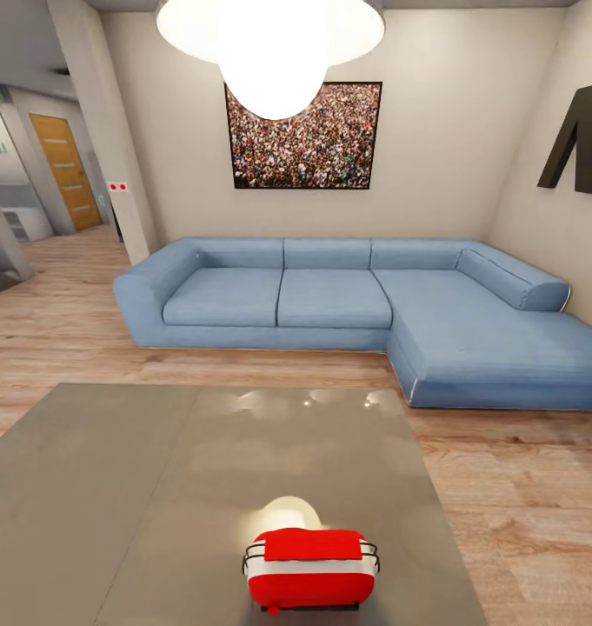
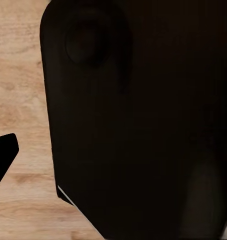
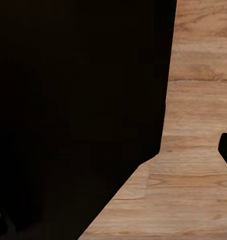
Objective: Turn on the radio receiver that's on the table in the living room.
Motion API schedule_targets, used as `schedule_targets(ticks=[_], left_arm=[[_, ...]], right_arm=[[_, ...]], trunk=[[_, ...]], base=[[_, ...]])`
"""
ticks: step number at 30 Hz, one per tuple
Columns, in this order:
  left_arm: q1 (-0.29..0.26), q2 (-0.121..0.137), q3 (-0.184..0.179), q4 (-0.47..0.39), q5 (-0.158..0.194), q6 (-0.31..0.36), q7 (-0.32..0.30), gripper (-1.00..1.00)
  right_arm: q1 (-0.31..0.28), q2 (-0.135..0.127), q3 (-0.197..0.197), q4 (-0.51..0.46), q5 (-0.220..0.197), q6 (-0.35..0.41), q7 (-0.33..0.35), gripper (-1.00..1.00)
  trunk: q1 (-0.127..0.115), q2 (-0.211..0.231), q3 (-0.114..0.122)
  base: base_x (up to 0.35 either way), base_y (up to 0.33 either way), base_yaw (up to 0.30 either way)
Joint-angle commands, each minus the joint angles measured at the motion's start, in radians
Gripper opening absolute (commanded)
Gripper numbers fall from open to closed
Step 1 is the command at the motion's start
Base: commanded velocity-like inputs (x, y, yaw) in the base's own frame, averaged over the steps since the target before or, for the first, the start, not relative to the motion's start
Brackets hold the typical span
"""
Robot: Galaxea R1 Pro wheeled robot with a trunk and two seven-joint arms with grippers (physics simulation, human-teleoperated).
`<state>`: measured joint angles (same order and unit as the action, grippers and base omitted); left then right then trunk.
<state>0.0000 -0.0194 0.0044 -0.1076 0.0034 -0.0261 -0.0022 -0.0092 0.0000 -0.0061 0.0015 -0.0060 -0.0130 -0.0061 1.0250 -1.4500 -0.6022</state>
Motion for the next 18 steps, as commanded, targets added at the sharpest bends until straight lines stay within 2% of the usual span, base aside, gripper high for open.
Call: schedule_targets(ticks=[1, 4, 18], left_arm=[[0.000, -0.005, -0.001, 0.001, -0.001, 0.000, 0.001, 1.00], [0.000, -0.011, -0.002, 0.001, -0.001, 0.000, 0.003, 1.00], [0.000, -0.018, -0.002, 0.002, 0.001, 0.000, 0.004, 1.00]], right_arm=[[0.000, 0.000, 0.000, 0.000, -0.001, 0.000, 0.000, 1.00], [0.000, 0.000, 0.000, 0.000, -0.001, 0.001, 0.000, 1.00], [0.000, 0.000, 0.000, 0.000, -0.003, 0.001, 0.000, 1.00]], trunk=[[0.000, 0.000, 0.000], [0.000, 0.000, 0.000], [-0.054, 0.098, 0.044]], base=[[0.000, 0.000, 0.000], [0.000, 0.000, 0.000], [0.000, 0.000, 0.000]])
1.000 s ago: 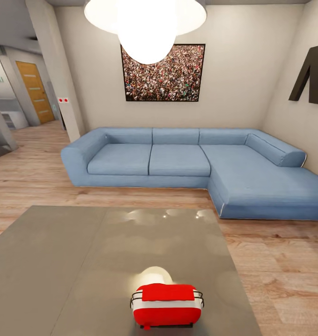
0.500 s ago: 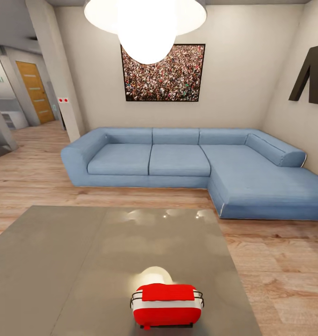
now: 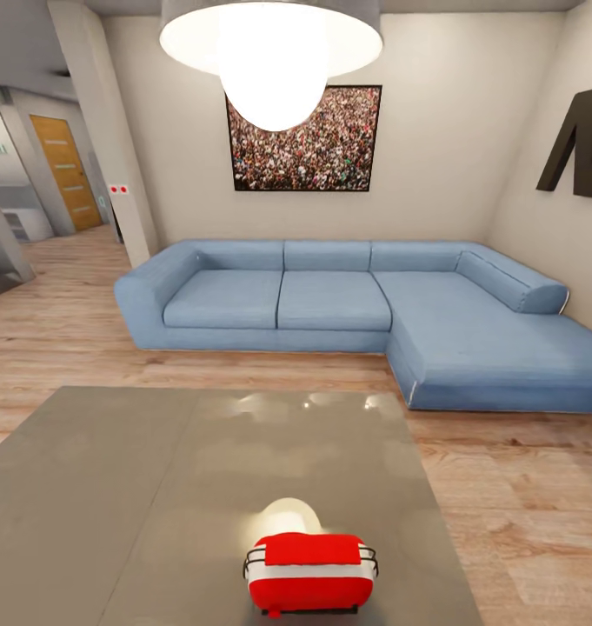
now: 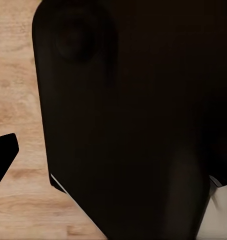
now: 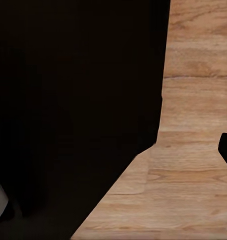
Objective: Turn on the radio receiver that's on the table in the living room.
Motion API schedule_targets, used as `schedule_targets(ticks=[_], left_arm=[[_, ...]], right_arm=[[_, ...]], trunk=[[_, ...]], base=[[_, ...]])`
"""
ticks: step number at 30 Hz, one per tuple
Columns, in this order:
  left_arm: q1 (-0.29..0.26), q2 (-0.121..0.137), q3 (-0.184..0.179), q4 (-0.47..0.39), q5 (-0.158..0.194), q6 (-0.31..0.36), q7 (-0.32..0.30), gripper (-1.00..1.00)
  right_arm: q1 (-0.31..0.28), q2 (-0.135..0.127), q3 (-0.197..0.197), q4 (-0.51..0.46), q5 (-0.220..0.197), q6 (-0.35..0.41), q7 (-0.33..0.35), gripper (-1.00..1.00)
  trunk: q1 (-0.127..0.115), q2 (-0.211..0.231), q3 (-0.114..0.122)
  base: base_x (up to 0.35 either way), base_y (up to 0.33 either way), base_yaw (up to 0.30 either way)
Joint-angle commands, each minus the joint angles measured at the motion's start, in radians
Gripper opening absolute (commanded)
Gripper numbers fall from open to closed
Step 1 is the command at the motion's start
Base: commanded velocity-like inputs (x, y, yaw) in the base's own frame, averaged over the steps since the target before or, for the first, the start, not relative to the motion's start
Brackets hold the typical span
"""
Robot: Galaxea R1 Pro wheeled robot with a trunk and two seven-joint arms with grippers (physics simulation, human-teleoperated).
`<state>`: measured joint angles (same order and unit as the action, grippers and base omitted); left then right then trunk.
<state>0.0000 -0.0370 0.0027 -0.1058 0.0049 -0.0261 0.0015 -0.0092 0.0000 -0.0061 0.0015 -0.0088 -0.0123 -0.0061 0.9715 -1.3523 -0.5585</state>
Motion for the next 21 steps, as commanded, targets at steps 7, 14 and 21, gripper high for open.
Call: schedule_targets(ticks=[7, 14, 21], left_arm=[[0.000, 0.000, 0.000, 0.000, 0.001, 0.000, 0.000, 1.00], [0.000, 0.000, 0.000, 0.000, 0.001, 0.000, 0.000, 1.00], [0.000, 0.000, 0.000, 0.000, 0.001, 0.000, 0.000, 1.00]], right_arm=[[0.000, 0.000, -0.001, 0.000, 0.000, 0.000, 0.000, 1.00], [0.000, 0.000, -0.002, 0.000, -0.001, 0.000, 0.000, 1.00], [0.000, 0.000, -0.001, 0.000, -0.001, -0.002, 0.000, 1.00]], trunk=[[-0.027, 0.049, 0.022], [-0.035, 0.063, 0.028], [-0.035, 0.063, 0.028]], base=[[0.000, 0.000, 0.000], [0.000, 0.000, 0.000], [0.000, 0.000, 0.000]])
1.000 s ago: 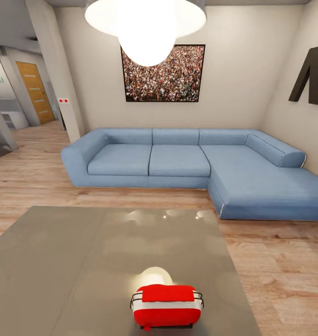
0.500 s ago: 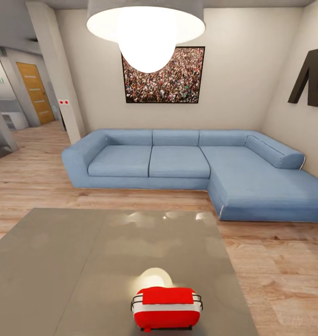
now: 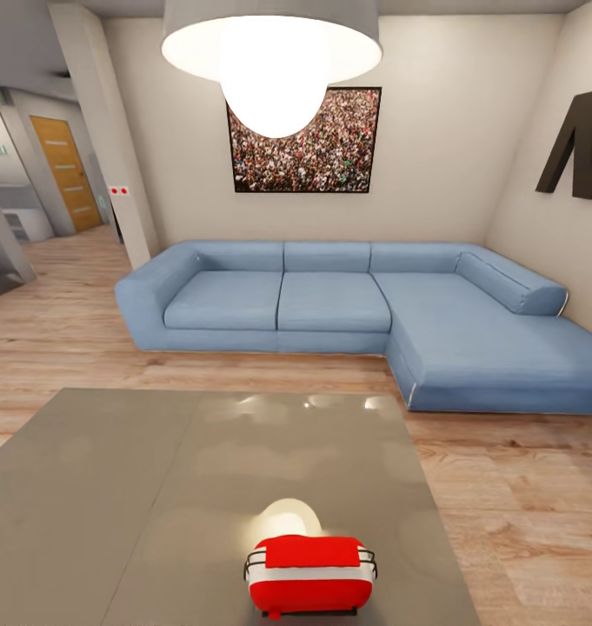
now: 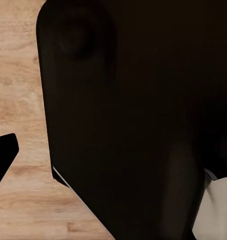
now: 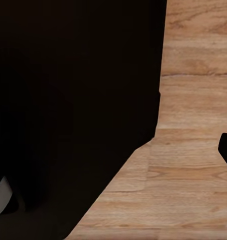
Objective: Turn on the radio receiver that's on the table in the living room.
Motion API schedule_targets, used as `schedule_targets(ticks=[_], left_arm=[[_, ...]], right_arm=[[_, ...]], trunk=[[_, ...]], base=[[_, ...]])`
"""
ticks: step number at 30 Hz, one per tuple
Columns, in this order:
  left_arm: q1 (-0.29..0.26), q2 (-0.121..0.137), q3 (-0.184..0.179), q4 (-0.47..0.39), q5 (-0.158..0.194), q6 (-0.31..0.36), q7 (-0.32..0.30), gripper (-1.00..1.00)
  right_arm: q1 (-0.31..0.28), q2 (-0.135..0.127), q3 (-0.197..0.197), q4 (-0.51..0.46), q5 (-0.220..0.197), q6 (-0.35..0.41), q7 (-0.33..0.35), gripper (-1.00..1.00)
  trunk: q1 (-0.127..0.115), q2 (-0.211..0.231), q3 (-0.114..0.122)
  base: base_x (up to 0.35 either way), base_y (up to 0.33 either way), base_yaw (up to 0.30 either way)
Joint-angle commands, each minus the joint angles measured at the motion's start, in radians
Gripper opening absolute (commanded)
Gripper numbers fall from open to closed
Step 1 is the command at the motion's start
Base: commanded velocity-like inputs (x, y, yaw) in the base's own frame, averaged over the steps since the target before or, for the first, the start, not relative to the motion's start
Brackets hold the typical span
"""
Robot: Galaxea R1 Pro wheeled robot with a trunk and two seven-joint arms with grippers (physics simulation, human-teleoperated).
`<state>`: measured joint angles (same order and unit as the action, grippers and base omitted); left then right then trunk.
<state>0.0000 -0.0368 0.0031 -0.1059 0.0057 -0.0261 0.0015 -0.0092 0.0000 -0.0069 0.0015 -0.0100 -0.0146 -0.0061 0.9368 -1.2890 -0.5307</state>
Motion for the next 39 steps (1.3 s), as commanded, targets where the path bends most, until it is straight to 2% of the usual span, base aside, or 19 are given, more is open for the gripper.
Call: schedule_targets(ticks=[1, 39], left_arm=[[0.000, 0.000, 0.000, 0.000, 0.000, 0.000, -0.001, 1.00], [0.000, -0.003, 0.000, 0.000, -0.001, -0.008, -0.008, 1.00]], right_arm=[[0.000, 0.000, 0.000, 0.000, -0.001, -0.008, 0.000, 1.00], [0.000, -0.001, -0.001, 0.000, -0.001, -0.016, 0.000, 1.00]], trunk=[[0.000, 0.000, -0.001], [0.000, 0.000, -0.062]], base=[[0.000, 0.000, 0.000], [0.000, 0.000, 0.000]])
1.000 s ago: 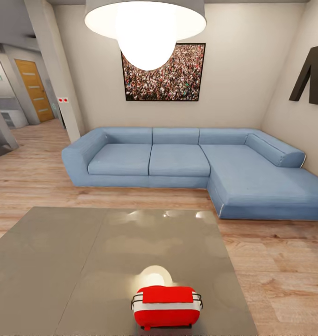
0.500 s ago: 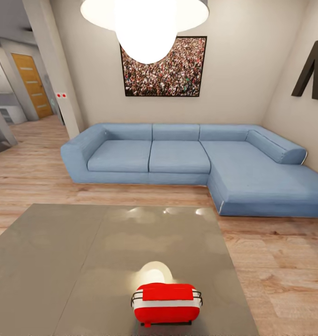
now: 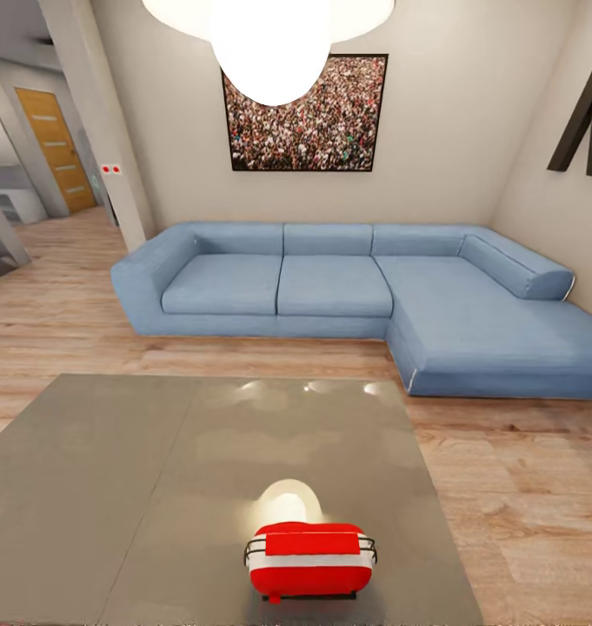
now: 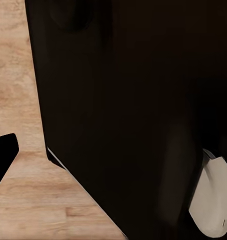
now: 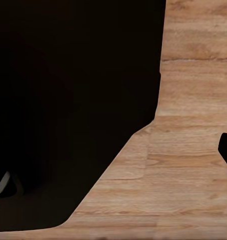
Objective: Turn on the radio receiver that's on the table in the living room.
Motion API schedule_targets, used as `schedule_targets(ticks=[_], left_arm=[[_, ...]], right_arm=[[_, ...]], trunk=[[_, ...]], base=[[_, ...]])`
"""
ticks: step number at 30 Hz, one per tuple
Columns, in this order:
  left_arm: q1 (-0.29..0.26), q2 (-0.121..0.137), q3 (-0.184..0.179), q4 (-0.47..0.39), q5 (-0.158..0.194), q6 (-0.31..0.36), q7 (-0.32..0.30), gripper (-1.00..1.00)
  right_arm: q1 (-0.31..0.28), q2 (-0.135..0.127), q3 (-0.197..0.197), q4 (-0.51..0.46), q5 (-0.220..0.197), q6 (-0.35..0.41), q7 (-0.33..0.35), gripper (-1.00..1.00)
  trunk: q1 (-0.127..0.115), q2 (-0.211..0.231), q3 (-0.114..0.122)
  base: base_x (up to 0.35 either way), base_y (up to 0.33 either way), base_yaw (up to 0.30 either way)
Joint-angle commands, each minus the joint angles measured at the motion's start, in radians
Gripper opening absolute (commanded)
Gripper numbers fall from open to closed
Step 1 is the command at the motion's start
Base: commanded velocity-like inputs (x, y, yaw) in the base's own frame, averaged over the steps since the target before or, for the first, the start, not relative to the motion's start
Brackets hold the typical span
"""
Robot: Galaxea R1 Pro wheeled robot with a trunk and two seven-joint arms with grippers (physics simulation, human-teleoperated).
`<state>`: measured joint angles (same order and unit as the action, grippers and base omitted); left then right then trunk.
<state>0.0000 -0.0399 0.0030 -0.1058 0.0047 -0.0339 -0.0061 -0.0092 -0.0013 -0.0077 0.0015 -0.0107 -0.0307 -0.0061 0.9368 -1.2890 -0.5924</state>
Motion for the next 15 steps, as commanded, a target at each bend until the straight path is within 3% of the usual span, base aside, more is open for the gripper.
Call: schedule_targets(ticks=[1, 15], left_arm=[[0.000, 0.000, 0.000, 0.000, 0.000, 0.000, 0.000, 1.00], [0.000, 0.001, 0.000, 0.001, 0.001, -0.001, 0.000, 1.00]], right_arm=[[0.000, 0.000, 0.000, 0.000, 0.000, 0.000, 0.000, 1.00], [0.000, 0.000, 0.000, 0.000, 0.000, 0.000, 0.000, 1.00]], trunk=[[0.000, 0.000, -0.002], [0.000, 0.000, -0.024]], base=[[0.000, 0.000, 0.000], [0.000, 0.000, 0.000]])
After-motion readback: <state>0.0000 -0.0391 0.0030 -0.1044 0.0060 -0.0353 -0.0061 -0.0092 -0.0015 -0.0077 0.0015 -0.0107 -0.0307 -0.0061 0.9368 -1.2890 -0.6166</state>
